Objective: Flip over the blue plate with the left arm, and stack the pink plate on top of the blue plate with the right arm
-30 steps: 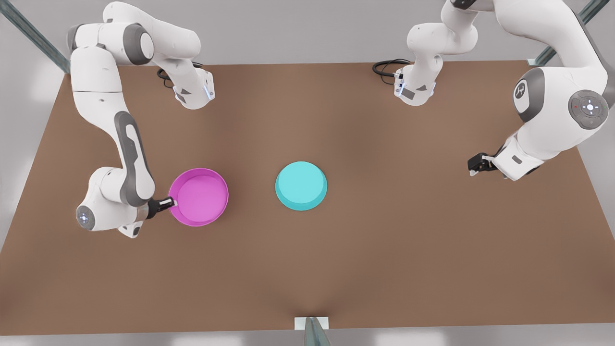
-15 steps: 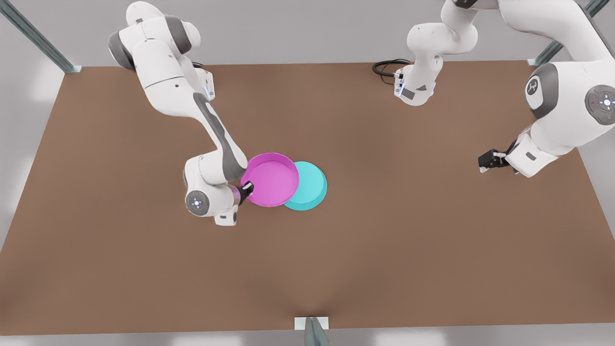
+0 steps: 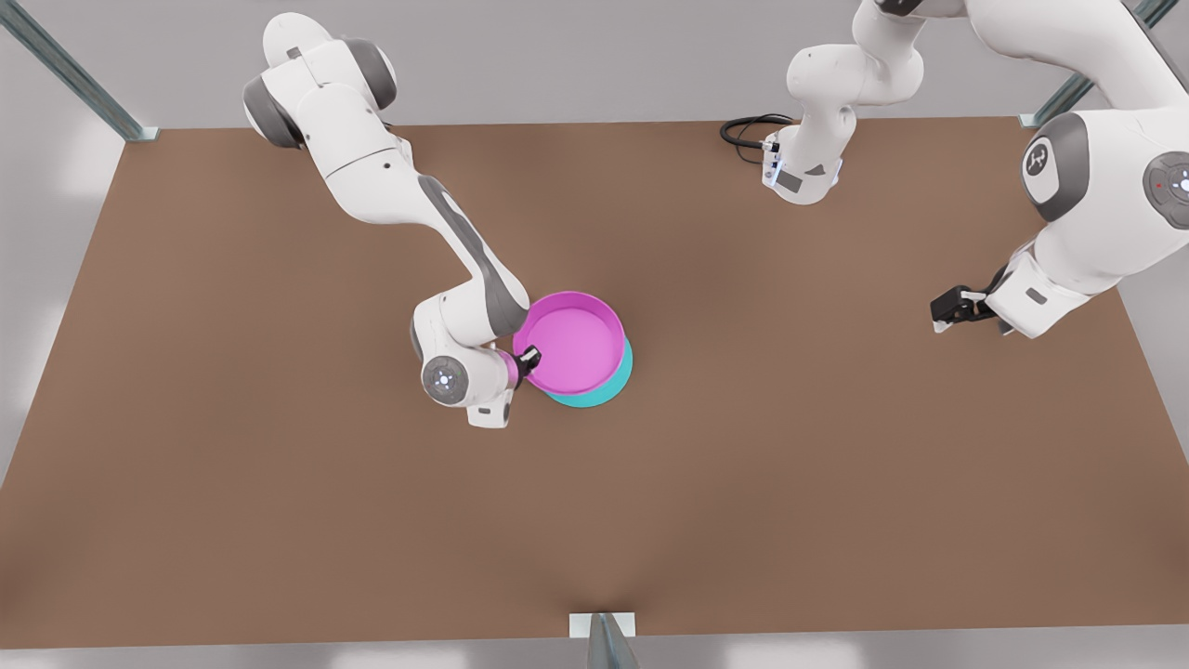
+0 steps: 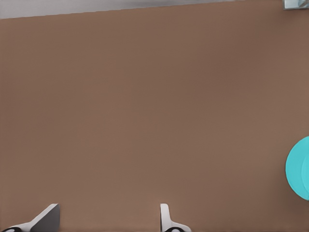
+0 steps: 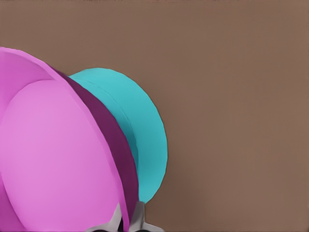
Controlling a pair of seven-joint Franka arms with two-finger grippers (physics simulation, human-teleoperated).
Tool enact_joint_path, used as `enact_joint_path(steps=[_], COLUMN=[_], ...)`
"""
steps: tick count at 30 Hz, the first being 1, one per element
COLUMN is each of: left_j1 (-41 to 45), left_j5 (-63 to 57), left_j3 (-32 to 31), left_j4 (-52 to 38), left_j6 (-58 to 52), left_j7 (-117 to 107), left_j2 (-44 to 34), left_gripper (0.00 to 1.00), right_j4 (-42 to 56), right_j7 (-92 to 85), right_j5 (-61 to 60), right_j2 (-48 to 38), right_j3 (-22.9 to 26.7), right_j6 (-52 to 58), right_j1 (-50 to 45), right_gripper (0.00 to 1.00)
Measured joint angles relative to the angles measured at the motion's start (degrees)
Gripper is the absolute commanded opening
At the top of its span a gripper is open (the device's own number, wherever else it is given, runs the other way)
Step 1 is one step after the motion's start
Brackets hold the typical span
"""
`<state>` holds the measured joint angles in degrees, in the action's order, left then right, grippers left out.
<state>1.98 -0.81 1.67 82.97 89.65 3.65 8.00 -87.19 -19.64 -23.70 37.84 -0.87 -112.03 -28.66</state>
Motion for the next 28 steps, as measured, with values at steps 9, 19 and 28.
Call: enact_joint_path(steps=[9, 19, 28], left_j1=[-0.04, -0.04, -0.03], left_j5=[0.18, 0.16, 0.11], left_j3=[0.00, 0.00, -0.09], left_j4=[0.08, 0.08, 0.09], left_j6=[0.00, 0.00, -0.61], left_j7=[-0.13, -0.30, -0.52], left_j2=[0.00, 0.00, -0.53], left_gripper=[1.00, 1.00, 1.00], right_j4=[0.48, 0.19, 11.69], right_j7=[0.28, 12.68, 20.26], right_j5=[-0.23, 18.02, 19.87], right_j2=[0.92, -22.66, -22.10], right_j3=[-0.03, 0.63, 0.78], right_j6=[-0.13, 20.61, 27.74], right_j1=[0.01, 12.23, 28.26], right_gripper=[0.73, 0.95, 1.00])
